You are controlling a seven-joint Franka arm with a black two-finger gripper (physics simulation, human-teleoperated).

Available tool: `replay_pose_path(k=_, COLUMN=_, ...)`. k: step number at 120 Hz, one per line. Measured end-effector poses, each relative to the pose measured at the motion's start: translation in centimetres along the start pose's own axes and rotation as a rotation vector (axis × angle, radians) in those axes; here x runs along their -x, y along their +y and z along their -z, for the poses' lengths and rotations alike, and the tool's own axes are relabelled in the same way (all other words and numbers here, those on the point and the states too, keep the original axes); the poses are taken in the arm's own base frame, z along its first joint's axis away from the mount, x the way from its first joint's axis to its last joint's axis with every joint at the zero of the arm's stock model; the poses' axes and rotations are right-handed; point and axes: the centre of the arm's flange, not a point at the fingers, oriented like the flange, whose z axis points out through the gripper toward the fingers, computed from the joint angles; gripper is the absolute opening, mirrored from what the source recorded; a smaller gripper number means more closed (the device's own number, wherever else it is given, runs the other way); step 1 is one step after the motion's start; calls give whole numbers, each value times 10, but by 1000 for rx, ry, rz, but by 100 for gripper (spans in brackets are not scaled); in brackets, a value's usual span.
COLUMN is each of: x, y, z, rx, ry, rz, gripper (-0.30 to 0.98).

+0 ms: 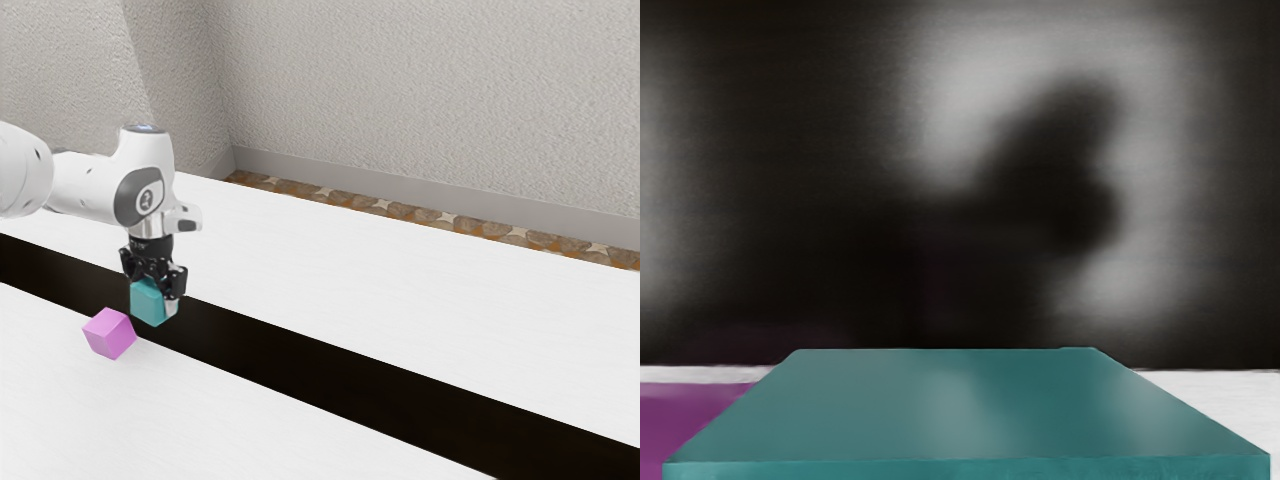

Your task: Pick up the blue block with one arm, and put the blue block on the table with one arm

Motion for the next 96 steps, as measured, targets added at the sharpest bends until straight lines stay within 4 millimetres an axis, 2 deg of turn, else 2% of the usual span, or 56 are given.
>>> replay_pose_path(k=30, x=-3, y=12, z=-39, rx=30, ry=-63, rz=41, gripper=40)
replay_pose_path(k=35, x=-2, y=13, z=-45, rx=33, ry=-70, rz=48, gripper=43)
replay_pose_path(k=43, x=-3, y=14, z=-48, rx=36, ry=-72, rz=56, gripper=38)
replay_pose_path(k=64, x=-5, y=23, z=-49, rx=36, ry=-67, rz=55, gripper=53)
replay_pose_path(k=73, x=-6, y=23, z=-45, rx=35, ry=-59, rz=58, gripper=58)
replay_pose_path(k=83, x=-9, y=19, z=-32, rx=31, ry=-33, rz=61, gripper=61)
replay_pose_path(k=89, x=-9, y=17, z=-18, rx=34, ry=-5, rz=62, gripper=63)
replay_pose_path(k=96, x=-6, y=26, z=10, rx=37, ry=42, rz=38, gripper=64)
